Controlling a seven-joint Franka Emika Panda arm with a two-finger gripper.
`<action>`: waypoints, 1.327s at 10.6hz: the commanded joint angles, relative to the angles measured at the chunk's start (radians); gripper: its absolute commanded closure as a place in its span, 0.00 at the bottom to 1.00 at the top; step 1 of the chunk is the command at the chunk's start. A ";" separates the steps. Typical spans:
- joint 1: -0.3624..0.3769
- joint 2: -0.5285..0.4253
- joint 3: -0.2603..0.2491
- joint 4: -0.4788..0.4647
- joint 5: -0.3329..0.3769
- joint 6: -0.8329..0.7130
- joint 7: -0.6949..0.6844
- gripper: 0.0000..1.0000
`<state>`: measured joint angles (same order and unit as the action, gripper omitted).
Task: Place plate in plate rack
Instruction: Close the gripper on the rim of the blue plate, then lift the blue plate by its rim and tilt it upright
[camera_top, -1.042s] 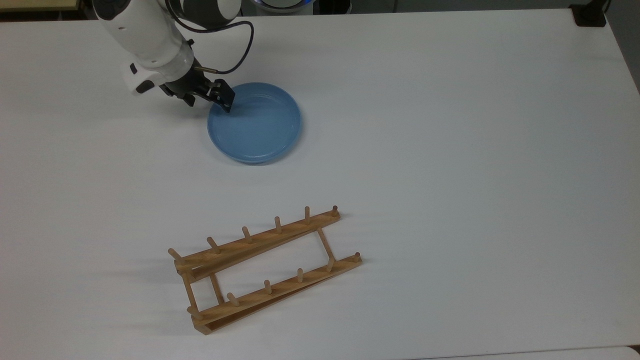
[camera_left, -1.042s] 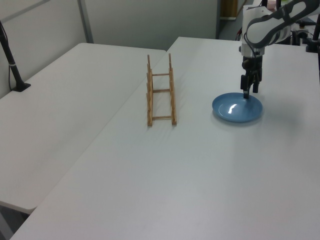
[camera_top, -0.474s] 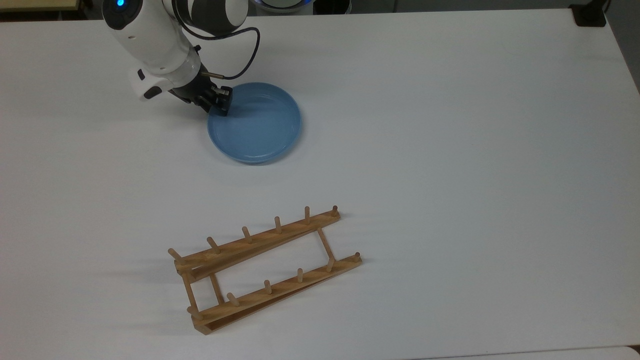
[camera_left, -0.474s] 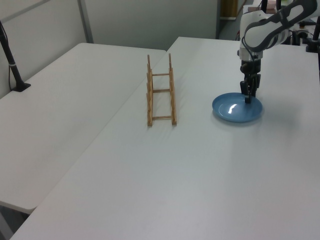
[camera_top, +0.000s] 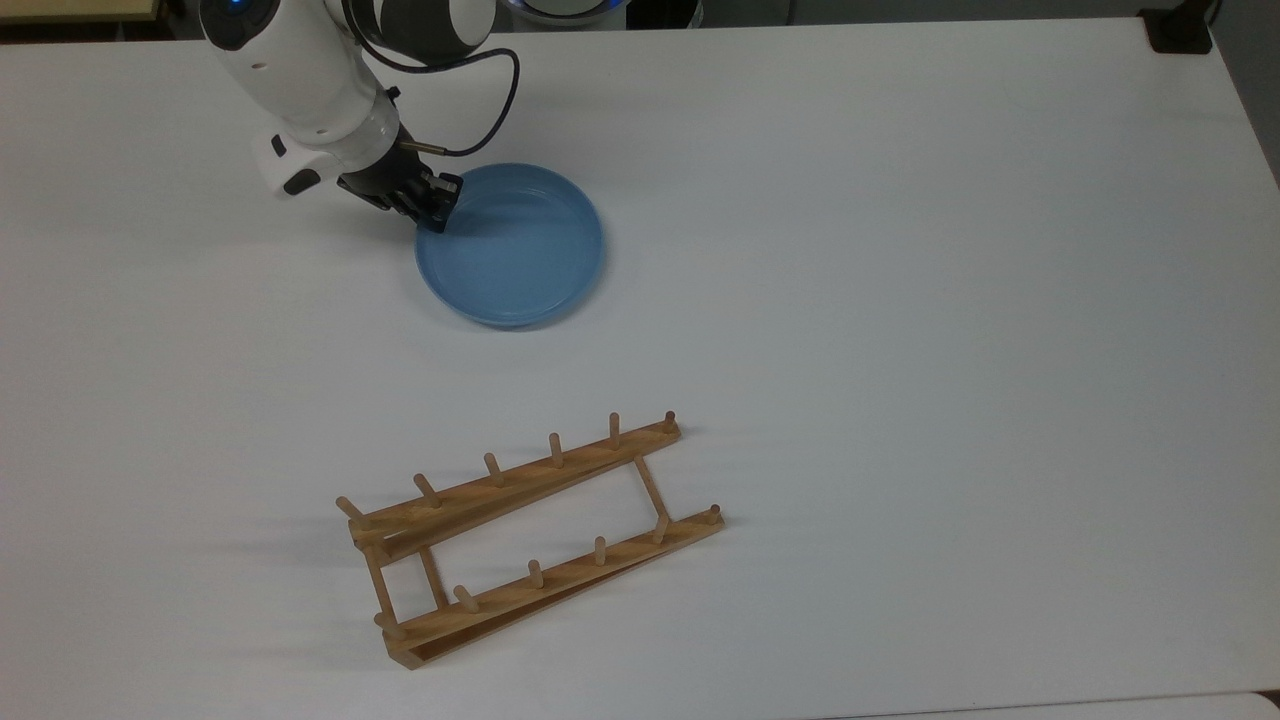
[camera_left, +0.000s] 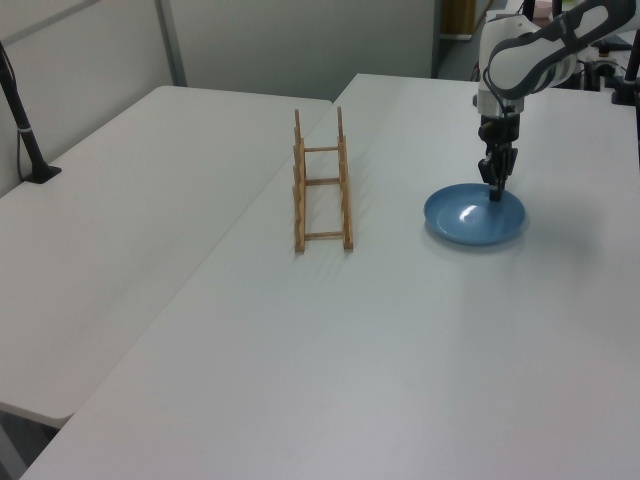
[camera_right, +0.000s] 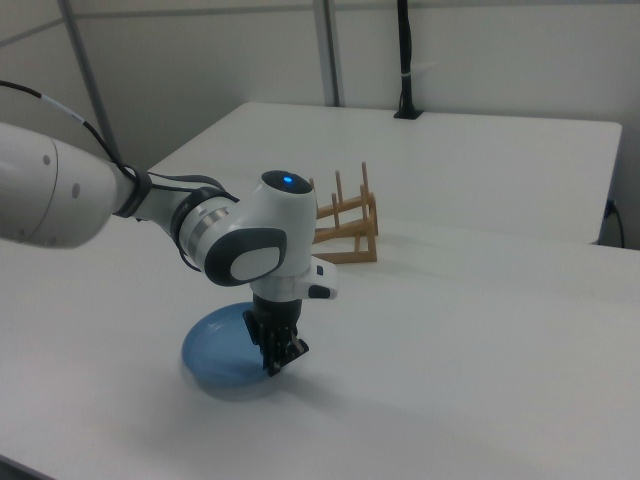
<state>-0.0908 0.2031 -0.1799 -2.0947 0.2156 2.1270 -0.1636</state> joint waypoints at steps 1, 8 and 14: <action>-0.001 -0.033 0.004 0.018 0.013 0.005 0.007 1.00; -0.006 -0.050 0.004 0.071 0.017 -0.016 -0.013 1.00; 0.010 -0.080 0.036 0.300 0.064 0.153 0.042 1.00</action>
<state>-0.0888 0.1291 -0.1623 -1.8584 0.2651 2.1787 -0.1552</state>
